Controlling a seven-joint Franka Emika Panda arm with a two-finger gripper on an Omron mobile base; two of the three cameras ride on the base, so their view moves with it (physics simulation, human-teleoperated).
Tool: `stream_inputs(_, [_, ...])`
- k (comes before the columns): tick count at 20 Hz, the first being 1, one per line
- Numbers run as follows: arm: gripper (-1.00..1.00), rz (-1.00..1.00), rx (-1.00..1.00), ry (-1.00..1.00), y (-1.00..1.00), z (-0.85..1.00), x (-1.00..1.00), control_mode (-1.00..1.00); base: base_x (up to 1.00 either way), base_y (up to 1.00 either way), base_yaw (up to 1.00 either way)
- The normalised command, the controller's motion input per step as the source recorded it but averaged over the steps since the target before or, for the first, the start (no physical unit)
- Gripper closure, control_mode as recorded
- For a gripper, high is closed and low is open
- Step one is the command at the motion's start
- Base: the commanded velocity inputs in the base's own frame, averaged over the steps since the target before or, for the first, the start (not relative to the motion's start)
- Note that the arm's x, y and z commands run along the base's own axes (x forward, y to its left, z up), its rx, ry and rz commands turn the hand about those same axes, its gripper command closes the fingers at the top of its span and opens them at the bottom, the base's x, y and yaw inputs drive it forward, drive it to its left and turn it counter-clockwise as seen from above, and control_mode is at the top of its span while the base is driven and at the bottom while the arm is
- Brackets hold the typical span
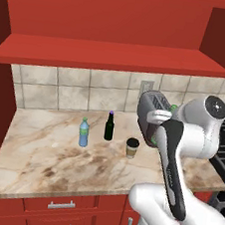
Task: Sort all alcoholic drinks to one cabinet, and non-alcoholic drinks to the other.
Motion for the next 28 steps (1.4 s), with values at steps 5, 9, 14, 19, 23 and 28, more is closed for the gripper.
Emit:
stream_inputs(5, [1.00,0.00,-0.06,-0.13,0.05,1.00,-0.28,-1.00,0.00,0.00,0.00])
stream_inputs(9, [1.00,0.00,-0.08,-0.18,0.02,1.00,-0.13,-1.00,0.00,0.00,0.00])
stream_inputs(14, [1.00,0.00,-0.08,-0.21,0.08,1.00,-0.01,-1.00,0.00,0.00,0.00])
stream_inputs(19, [1.00,0.00,-0.07,-0.26,0.16,0.74,0.00,-1.00,0.00,0.00,0.00])
stream_inputs(23, [1.00,0.00,-0.06,-0.20,0.20,0.54,0.09,-1.00,0.00,0.00,0.00])
stream_inputs(28, [1.00,0.00,-0.01,-0.04,0.07,0.13,0.43,-1.00,0.00,0.00,0.00])
